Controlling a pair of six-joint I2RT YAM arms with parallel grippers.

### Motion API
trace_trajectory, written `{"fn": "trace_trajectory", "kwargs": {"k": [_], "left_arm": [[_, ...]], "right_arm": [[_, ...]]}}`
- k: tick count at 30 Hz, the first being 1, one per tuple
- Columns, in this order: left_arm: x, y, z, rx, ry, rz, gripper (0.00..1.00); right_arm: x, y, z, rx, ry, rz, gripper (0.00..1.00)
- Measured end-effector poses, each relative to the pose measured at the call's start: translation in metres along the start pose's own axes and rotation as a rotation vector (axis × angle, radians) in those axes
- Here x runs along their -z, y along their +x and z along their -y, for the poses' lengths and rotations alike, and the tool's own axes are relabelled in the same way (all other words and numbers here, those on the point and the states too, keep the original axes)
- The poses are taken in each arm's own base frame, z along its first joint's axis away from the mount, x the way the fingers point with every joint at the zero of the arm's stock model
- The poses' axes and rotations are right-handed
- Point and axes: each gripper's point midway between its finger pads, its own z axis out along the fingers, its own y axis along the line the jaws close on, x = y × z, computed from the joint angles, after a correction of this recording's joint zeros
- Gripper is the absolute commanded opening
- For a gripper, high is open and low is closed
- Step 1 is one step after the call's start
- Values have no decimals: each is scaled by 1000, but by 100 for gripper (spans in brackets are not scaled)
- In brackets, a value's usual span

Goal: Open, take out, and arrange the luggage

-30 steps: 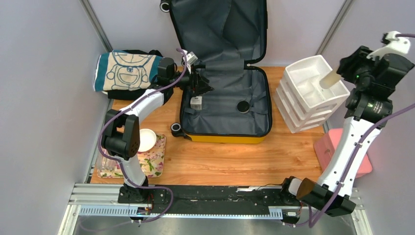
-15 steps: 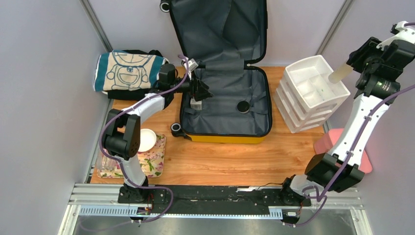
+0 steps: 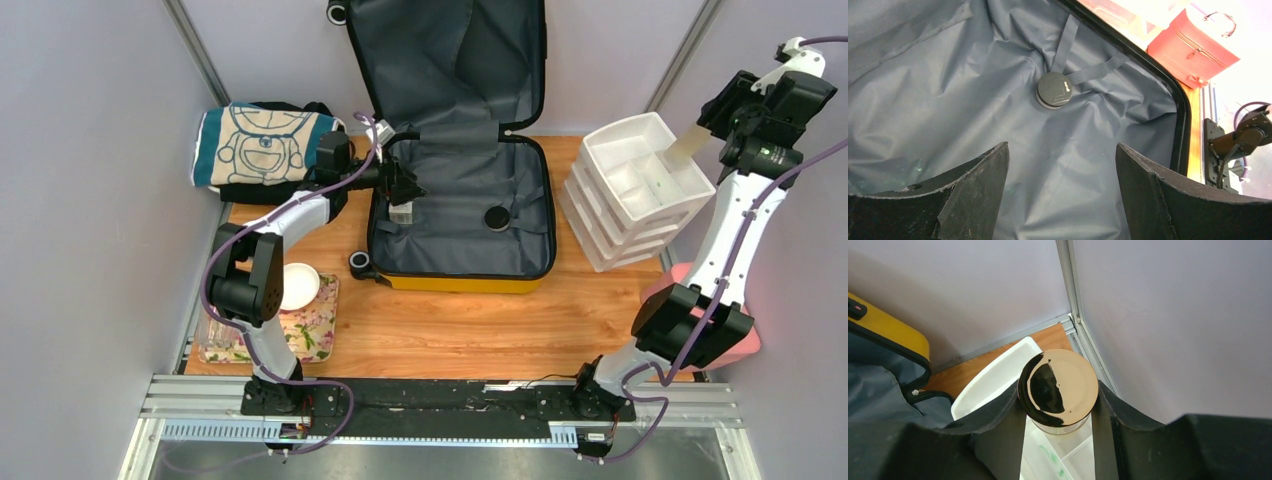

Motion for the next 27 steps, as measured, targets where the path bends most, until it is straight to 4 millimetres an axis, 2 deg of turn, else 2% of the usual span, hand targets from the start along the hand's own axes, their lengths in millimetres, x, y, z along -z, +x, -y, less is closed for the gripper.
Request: {"fn": "trace_trajectory", "kwargs": {"k": [9,14,17,18,19,21,24,27], "left_arm": [[4,16,-10,14,-49,-49,86],[6,23,-17,24,-96,-88,86],[7,22,-21,10,-118,-98,86],[8,22,-22,6,-125,-101,86],[8,22,-23,4,-134,-104,86],[9,23,-27,7,-159,-115,86],[12,18,-33,18,-203,-134,87],[12,4,-43,20,-263,-138,87]], "right_arm": [[-7,4,-15,92,-29,4,0],[-14,22,-15,158,-19,-35,0],[-17,35,-14,183,-14,-63,28],[-18,38,-14,189,-15,-72,52],[-18,40,-14,192,-15,-77,60],[-18,42,-14,197,-13,-81,70],[-20,33,-16,212,-14,-47,76],[-19,25,-19,223,-16,-22,81]]}}
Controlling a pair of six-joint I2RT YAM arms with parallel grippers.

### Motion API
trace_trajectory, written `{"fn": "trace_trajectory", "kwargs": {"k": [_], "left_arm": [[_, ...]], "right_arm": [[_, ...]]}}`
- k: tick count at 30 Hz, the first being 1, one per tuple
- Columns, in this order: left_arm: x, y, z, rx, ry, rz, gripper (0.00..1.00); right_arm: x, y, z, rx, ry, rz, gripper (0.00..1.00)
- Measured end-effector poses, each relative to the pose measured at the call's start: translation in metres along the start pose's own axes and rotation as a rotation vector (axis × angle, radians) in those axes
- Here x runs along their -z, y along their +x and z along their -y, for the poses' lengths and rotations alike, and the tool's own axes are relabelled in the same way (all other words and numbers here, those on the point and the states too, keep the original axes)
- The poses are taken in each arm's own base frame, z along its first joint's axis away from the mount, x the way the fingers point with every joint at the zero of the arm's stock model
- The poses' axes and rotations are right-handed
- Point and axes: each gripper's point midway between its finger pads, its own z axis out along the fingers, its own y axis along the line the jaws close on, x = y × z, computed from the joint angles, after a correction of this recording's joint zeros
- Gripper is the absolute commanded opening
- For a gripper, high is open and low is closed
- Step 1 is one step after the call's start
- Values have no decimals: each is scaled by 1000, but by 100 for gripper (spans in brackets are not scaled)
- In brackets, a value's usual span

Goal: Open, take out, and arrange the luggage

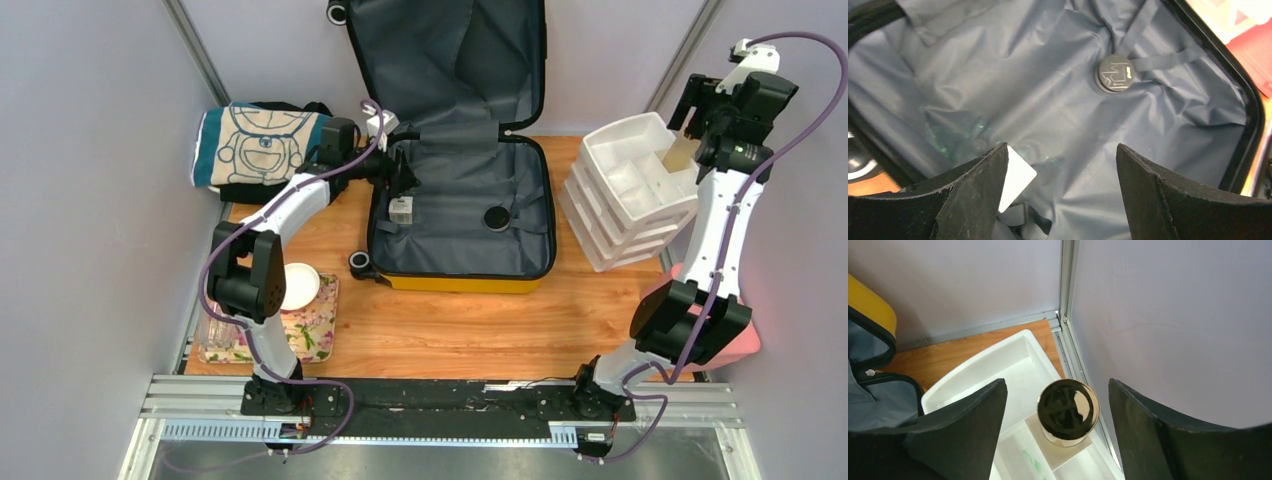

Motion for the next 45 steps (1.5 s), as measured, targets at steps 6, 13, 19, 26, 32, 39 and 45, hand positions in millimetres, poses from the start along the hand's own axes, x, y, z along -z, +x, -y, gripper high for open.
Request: {"fn": "trace_trajectory", "kwargs": {"k": [6,13,19,26,32,39,45], "left_arm": [[3,-10,-20,19,-145,-16,87],[-7,10,-31,29,-360,-120,88],[-19,40,-20,59,-457,-217,88],[-28,47,-11,78,-539,-219,88],[-34,64,-22,121,-623,-241,88],[-37,89,-41,167,-717,-292,88],[-34,91,-48,159,-800,-294,89]], "right_arm": [[8,-32,-13,21,-11,76,89],[30,-74,-31,39,-44,190,92],[53,-96,-51,60,-90,253,93],[68,-95,-83,96,-188,263,93],[67,-83,-96,101,-240,234,93],[65,-69,-99,99,-256,196,93],[72,-71,-100,97,-265,202,93]]}}
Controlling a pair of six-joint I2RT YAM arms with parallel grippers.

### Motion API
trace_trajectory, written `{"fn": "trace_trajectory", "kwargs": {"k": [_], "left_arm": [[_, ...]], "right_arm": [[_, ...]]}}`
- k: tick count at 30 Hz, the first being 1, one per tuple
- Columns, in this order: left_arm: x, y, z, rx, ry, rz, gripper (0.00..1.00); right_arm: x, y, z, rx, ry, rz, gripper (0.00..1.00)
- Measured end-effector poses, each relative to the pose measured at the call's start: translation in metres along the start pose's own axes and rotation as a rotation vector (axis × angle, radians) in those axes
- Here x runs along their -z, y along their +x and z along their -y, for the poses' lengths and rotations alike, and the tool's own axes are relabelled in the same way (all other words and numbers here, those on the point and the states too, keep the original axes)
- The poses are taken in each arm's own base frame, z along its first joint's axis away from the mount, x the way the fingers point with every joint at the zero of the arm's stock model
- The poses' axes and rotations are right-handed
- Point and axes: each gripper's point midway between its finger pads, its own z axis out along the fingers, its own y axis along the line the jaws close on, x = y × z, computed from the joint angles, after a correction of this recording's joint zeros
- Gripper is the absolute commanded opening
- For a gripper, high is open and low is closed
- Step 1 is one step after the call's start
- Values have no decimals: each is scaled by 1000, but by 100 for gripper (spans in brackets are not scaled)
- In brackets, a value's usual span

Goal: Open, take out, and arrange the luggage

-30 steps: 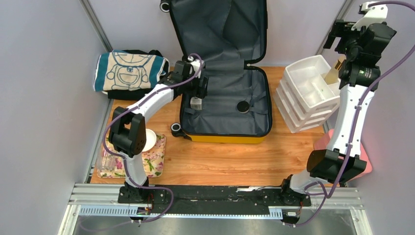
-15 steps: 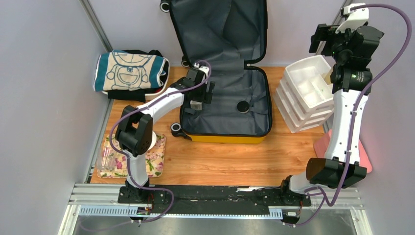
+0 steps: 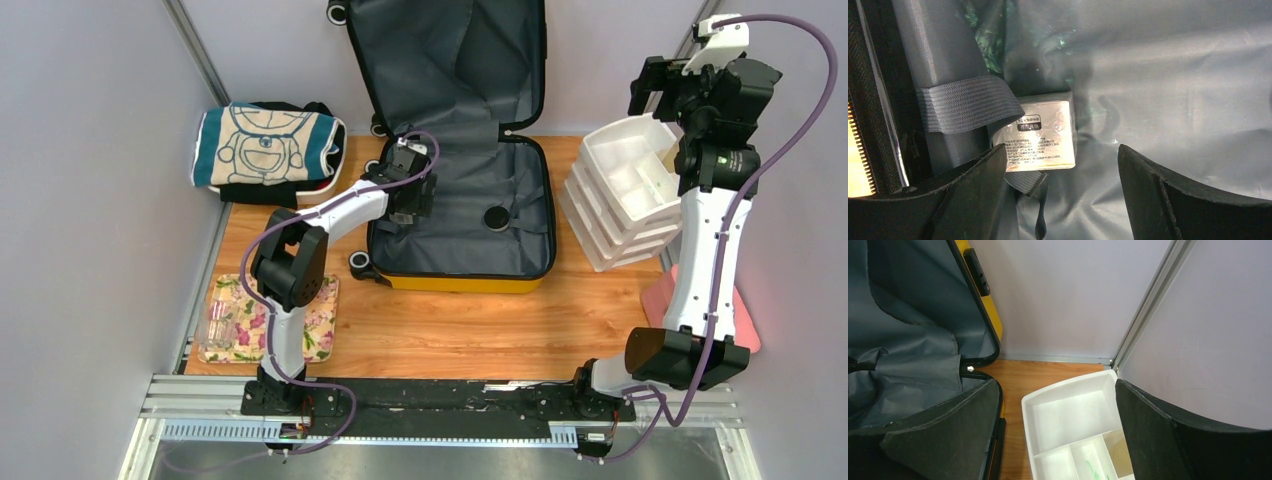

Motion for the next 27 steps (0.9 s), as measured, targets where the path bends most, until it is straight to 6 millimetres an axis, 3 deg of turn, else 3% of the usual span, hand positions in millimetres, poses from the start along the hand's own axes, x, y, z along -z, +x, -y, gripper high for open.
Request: {"fn": "trace_trajectory", "kwargs": {"k": [3,8,13,21,27], "left_arm": [[-2,0,-2,-4,-30,1,89],[-3,0,1,-21,-26,4,80],[-3,-3,22,-58,74,21,78],[12,9,83,-166,310,19,84],[18,11,86,-223,318,27,89]], "right_arm": [[2,-2,-1,0,-2,6,93],[3,-3,-1,-2,-2,8,93],[2,1,-1,-5,-3,-2,93],[1,6,-2,-12,-6,-16,93],[0,11,-5,-19,-18,-27,93]]}}
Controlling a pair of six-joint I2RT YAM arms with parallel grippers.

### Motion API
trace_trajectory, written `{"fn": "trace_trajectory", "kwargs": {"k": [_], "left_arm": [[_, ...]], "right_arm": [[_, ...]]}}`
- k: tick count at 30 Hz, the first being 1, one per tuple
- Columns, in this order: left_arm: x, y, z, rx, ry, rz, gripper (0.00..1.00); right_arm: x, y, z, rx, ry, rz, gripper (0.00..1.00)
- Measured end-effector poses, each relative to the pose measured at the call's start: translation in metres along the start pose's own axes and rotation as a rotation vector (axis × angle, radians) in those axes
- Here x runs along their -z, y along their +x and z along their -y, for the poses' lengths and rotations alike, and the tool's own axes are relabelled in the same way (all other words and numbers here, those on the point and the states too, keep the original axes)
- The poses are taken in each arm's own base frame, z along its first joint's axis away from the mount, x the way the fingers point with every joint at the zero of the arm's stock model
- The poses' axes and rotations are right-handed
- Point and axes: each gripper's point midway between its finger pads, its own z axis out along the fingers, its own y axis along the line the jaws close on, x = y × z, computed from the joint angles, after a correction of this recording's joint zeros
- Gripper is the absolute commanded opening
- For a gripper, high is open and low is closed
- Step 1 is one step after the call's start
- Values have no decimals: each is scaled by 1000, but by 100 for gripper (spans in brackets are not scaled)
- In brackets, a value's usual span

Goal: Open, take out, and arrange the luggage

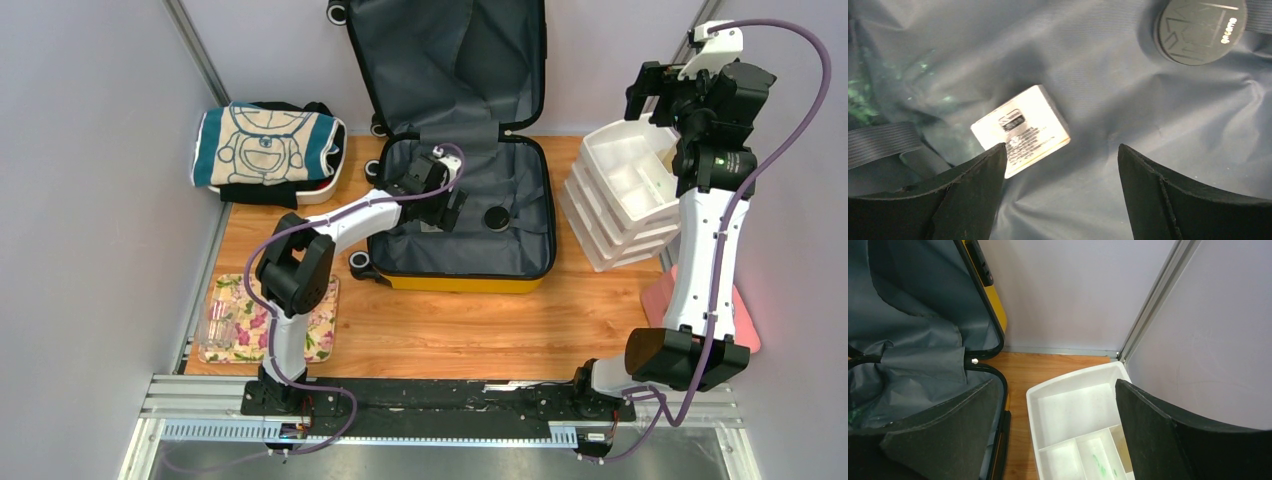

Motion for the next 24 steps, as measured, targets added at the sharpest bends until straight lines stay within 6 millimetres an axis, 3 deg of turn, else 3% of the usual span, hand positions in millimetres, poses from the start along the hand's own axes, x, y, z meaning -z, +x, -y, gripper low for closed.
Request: {"fn": "trace_trajectory", "kwargs": {"k": [9,14,17,24], "left_arm": [[18,-9,-29,55,-170,32,89],[24,-12,-31,152,-216,8,89],[17,-18,-28,213,-218,10,90],[-5,10,-30,267,-244,-70,90]], "right_arm": [[0,-1,-3,-9,-18,3,93],[0,0,-5,-11,-25,2,93],[-1,1,-5,-12,-26,-1,93],[-2,8,-5,-15,-28,-15,93]]}}
